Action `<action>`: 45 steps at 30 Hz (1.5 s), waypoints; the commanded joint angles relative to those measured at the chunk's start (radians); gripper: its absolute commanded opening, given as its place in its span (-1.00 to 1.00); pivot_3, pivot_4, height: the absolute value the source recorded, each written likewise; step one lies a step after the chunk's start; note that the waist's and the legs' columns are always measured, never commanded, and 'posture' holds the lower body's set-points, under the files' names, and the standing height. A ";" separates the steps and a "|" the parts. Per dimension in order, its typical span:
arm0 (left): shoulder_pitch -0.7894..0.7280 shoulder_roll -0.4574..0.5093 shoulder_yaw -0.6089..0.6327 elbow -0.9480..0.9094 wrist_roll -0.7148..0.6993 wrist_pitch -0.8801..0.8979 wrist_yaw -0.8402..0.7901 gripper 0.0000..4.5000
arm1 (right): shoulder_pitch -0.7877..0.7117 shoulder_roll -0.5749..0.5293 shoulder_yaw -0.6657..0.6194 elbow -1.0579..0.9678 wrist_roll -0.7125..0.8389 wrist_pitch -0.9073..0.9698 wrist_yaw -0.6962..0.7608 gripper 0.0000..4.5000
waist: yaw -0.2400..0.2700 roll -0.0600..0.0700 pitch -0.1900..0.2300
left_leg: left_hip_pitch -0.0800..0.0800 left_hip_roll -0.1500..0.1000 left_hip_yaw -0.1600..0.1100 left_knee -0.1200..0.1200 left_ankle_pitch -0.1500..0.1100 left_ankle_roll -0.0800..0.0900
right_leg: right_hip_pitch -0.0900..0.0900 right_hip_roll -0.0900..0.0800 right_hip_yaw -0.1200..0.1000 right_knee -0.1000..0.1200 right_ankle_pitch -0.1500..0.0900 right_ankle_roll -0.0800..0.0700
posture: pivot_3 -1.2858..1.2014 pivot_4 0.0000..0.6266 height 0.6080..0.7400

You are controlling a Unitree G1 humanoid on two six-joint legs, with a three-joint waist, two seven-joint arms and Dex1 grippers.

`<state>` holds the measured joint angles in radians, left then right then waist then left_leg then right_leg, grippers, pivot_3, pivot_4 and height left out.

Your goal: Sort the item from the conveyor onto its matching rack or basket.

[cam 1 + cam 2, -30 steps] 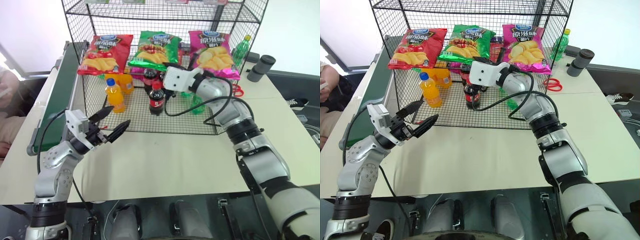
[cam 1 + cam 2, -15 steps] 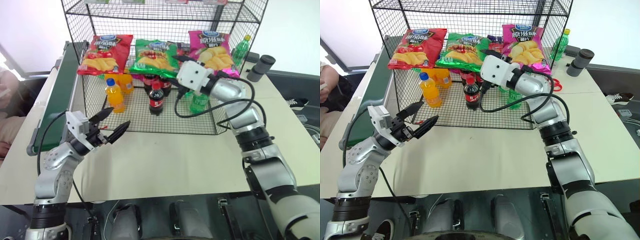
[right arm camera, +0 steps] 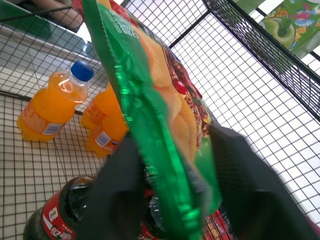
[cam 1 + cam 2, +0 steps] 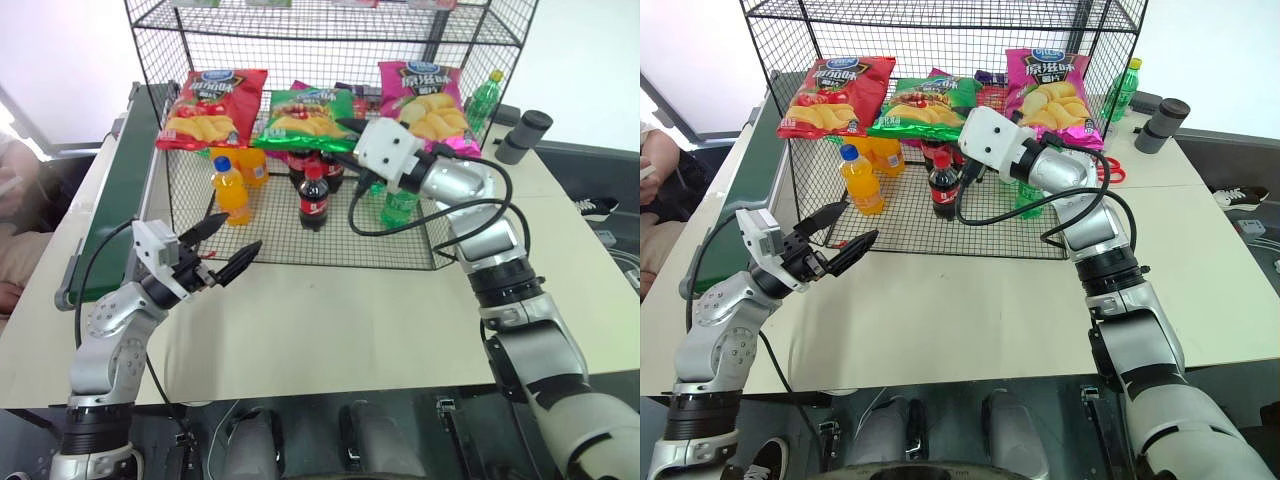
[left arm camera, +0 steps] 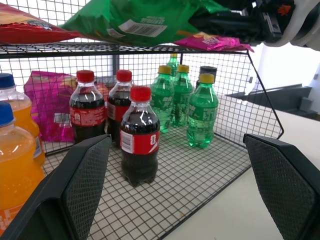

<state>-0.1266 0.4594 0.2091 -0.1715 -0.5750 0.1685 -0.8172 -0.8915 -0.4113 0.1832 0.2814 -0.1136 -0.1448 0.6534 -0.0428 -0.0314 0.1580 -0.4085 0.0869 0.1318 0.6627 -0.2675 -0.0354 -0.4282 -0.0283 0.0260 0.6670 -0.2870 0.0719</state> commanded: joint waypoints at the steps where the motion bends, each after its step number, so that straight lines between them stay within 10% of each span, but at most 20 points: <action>1: 0.004 0.006 0.007 -0.032 0.003 -0.017 0.000 1.00 | -0.024 0.006 -0.014 -0.003 0.012 -0.027 -0.005 -0.97 | 0.000 0.000 0.000 | 0.000 0.000 0.000 0.000 0.000 0.000 | 0.000 0.000 0.000 0.000 0.000 0.000 | 0.03 -0.52 1.00; 18: -0.001 0.003 -0.006 -0.036 0.019 -0.026 0.000 1.00 | -0.216 0.011 0.046 0.429 -0.176 -0.312 -0.185 -0.97 | -0.002 0.000 0.000 | 0.000 0.000 0.000 0.000 0.000 0.000 | 0.000 0.000 0.000 0.000 0.000 0.000 | 0.03 -0.52 1.00; 28: 0.005 0.000 -0.009 -0.039 0.020 -0.027 -0.001 1.00 | -0.187 -0.017 0.030 0.435 -0.128 -0.361 -0.106 0.99 | -0.002 0.001 0.000 | 0.000 0.000 0.000 0.000 0.001 -0.001 | 0.000 0.000 0.000 0.000 0.000 0.000 | 0.03 -0.52 1.00; 45: 0.021 0.052 0.045 -0.030 0.024 -0.016 0.009 1.00 | 0.016 -0.107 -0.146 -0.037 0.174 -0.075 0.047 0.99 | 0.000 0.001 0.001 | 0.000 0.000 0.000 0.000 0.000 -0.001 | 0.000 -0.001 0.000 0.000 0.000 0.000 | 0.03 -0.52 1.00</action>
<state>-0.1046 0.4835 0.2142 -0.1722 -0.5538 0.1622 -0.8188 -0.8795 -0.5027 0.1103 0.3619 -0.0410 -0.2976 0.6876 -0.0425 -0.0301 0.1588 -0.4087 0.0871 0.1317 0.6626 -0.2675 -0.0355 -0.4282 -0.0289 0.0260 0.6667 -0.2870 0.0720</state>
